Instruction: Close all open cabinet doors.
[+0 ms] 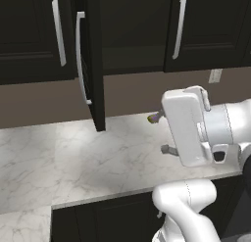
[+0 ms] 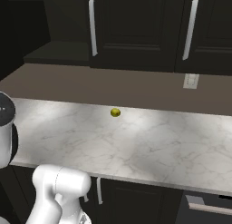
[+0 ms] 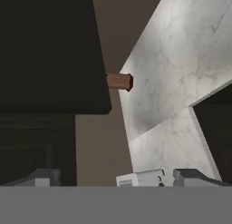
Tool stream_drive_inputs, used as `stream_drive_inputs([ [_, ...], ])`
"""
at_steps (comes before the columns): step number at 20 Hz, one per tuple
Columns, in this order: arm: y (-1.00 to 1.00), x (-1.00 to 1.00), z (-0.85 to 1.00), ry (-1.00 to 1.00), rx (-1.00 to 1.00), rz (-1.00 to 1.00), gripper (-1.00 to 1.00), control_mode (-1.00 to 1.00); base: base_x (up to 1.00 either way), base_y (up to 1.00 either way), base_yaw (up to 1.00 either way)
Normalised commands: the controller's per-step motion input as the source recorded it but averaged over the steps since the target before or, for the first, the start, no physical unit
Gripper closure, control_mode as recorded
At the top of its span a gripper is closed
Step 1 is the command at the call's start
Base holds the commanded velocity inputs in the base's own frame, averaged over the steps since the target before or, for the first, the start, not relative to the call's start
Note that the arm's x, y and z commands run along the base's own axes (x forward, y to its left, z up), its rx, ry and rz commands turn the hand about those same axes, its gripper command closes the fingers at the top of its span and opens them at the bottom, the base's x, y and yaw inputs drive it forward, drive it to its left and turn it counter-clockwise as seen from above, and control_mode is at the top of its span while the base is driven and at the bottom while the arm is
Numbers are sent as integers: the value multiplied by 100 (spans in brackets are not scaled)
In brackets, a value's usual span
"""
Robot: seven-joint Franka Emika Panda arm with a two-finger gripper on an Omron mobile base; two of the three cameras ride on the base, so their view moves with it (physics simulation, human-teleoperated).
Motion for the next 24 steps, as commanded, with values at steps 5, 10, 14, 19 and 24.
stream_drive_inputs([
  [5,35,-31,-10,7,0,-2,-100,-100,0,0,0],
  [10,47,-18,-6,6,1,-11,-100,-100,0,0,0],
  [14,55,-7,-9,0,0,-27,-100,-100,0,0,0],
  [19,55,1,-5,0,0,-37,-100,-100,0,0,0],
  [24,55,16,0,0,0,-30,-100,-100,0,0,0],
])
